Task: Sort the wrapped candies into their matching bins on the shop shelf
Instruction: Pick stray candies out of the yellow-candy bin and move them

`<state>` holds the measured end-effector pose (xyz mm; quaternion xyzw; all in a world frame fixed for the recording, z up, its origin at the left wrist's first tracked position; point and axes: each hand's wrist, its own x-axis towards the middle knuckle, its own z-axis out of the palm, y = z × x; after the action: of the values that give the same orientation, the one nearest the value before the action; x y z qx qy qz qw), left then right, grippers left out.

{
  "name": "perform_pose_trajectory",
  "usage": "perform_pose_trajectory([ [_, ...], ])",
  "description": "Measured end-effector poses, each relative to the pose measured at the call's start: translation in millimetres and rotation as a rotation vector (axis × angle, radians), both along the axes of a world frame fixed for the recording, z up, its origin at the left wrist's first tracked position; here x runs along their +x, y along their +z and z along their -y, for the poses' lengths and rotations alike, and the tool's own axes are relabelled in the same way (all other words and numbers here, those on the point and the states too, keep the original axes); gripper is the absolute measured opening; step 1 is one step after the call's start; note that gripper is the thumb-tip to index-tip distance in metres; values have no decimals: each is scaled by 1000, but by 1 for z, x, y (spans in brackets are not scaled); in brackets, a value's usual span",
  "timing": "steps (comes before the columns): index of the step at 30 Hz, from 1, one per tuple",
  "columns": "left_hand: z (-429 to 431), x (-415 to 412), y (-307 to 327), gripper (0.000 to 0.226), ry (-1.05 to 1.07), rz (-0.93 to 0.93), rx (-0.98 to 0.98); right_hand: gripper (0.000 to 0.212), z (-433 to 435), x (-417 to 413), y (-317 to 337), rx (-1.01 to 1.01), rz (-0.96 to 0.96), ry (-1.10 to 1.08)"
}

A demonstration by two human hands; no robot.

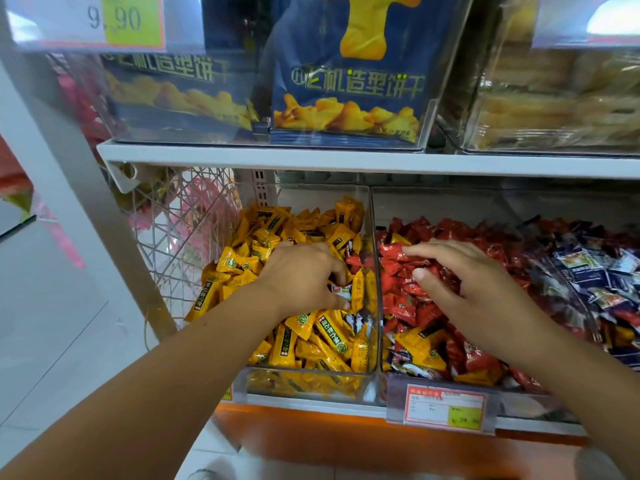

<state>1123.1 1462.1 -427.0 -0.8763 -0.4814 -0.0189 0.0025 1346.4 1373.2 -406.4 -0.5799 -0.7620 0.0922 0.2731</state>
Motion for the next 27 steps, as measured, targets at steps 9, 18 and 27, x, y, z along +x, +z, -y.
perform_pose_trajectory([
  [9,-1,-26,12,13,-7,517,-331,34,2,0,0,6,-13,0],
  [18,14,-18,12,24,-102,245,-447,36,3,-1,-1,8,-31,-8],
  [27,15,2,-5,34,-167,50,-117,37,3,5,-2,3,-38,-29],
])
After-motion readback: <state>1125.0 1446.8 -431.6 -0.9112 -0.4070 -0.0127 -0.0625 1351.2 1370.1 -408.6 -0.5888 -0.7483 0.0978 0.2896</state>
